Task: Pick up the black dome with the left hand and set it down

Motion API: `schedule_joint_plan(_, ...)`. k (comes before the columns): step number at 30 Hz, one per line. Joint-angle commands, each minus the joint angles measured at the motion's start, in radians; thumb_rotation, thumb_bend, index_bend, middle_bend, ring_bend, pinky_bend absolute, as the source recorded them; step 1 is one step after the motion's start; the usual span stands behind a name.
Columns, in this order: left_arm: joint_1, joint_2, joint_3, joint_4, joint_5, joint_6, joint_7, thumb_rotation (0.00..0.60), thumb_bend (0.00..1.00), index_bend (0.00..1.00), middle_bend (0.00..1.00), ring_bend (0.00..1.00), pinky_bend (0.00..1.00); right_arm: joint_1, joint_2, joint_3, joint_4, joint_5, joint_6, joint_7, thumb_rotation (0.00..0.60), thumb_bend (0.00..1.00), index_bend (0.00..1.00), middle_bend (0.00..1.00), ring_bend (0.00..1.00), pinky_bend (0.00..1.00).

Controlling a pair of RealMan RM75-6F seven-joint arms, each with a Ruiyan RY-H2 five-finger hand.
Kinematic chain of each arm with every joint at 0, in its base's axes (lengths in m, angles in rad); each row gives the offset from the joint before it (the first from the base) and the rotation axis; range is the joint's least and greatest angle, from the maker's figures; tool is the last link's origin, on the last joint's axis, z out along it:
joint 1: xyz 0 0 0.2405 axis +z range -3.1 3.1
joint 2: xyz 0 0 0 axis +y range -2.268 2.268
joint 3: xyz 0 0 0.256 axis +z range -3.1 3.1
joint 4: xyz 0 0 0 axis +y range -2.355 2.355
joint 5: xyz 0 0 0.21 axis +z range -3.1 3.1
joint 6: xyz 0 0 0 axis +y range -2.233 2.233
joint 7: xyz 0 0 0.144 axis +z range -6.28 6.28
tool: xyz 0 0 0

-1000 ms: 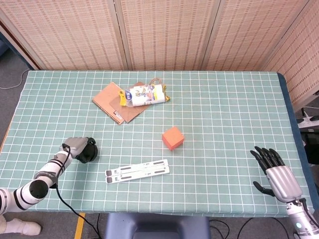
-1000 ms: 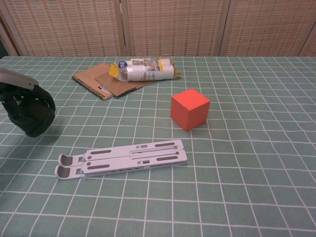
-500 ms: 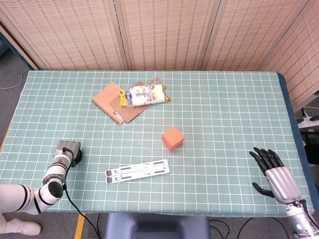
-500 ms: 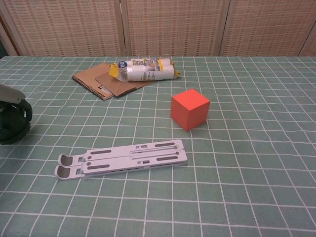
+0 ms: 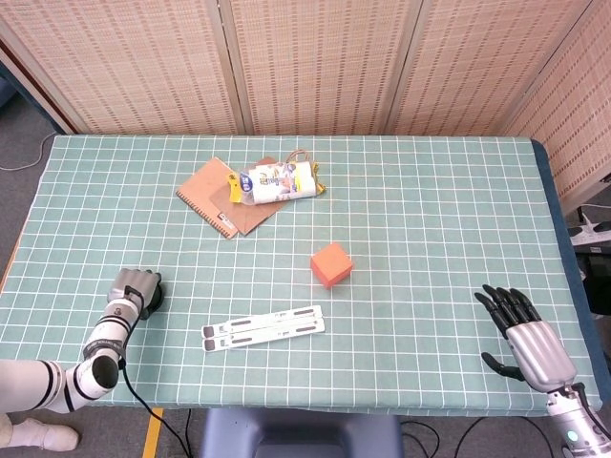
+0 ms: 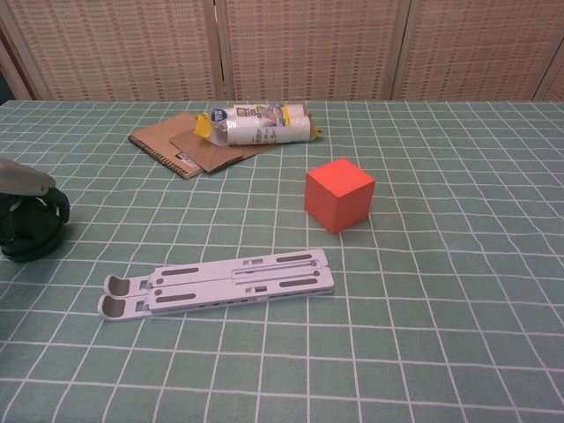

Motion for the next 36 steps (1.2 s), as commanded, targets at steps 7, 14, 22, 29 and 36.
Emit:
schedule_joint_plan(7,0.010,0.037,-0.006,0.009,0.023,-0.128,-0.073,0.600,0.45,0.00,0.04,0.03,0.14,0.007,-0.005,-0.004,-0.002,0.005,-0.022,-0.019,0.600,0.18,0.00,0.00,0.00,0.00)
schedule_joint_plan(14,0.019,0.047,0.003,0.027,0.069,-0.156,-0.125,0.600,0.45,0.00,0.00,0.00,0.10,0.002,-0.003,-0.004,-0.007,0.002,-0.010,-0.021,0.600,0.18,0.00,0.00,0.00,0.00)
schedule_joint_plan(22,0.046,0.077,-0.004,-0.007,0.171,-0.125,-0.185,0.600,0.44,0.00,0.00,0.00,0.05,0.004,0.001,-0.008,-0.010,-0.003,-0.013,-0.015,0.600,0.18,0.00,0.00,0.00,0.00)
schedule_joint_plan(29,0.070,0.094,0.000,-0.014,0.237,-0.123,-0.225,0.600,0.43,0.00,0.00,0.00,0.04,0.000,0.002,-0.005,-0.009,-0.001,-0.003,-0.012,0.600,0.18,0.00,0.00,0.00,0.00)
schedule_joint_plan(36,0.095,0.126,-0.010,-0.047,0.314,-0.107,-0.268,0.600,0.43,0.00,0.00,0.00,0.03,0.000,-0.002,-0.005,-0.010,-0.002,-0.005,-0.020,0.600,0.18,0.00,0.00,0.00,0.00)
